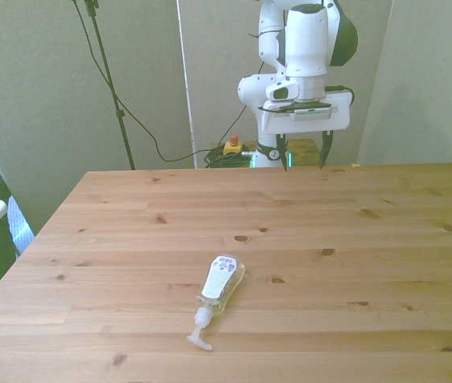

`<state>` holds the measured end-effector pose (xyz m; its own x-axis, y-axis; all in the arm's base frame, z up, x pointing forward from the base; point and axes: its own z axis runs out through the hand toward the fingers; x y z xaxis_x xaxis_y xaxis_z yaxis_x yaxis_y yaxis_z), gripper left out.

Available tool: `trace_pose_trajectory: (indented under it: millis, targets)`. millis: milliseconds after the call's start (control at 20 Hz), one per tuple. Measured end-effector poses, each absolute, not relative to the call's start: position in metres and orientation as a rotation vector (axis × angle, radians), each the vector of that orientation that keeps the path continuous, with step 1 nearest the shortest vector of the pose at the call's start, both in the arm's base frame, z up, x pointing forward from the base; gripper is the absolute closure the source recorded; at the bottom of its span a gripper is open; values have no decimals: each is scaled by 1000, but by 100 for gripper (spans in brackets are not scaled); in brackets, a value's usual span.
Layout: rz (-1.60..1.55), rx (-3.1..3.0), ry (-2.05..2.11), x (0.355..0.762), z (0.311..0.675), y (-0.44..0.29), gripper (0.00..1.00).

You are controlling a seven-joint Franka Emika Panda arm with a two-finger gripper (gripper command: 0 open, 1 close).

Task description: Stand the sanitizer

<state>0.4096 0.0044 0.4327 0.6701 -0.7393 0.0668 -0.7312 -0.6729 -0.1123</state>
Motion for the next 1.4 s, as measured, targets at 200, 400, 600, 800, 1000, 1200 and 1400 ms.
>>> trace_pose_trajectory:
  millis: [200, 400, 600, 800, 1000, 1200, 1400]
  targets:
    - [-183, -2812, 1230, 412, 433, -2, 0]
    - [-294, -2772, 1291, 436, 449, -36, 0]
    - [-346, -2723, 1372, 490, 456, -78, 0]
    - [-404, -2704, 1427, 550, 464, -106, 0]
    - [-416, -2701, 1451, 595, 463, -117, 0]
    - [-518, -2660, 1500, 615, 467, -126, 0]
    - [-569, -2619, 1569, 656, 451, -157, 0]
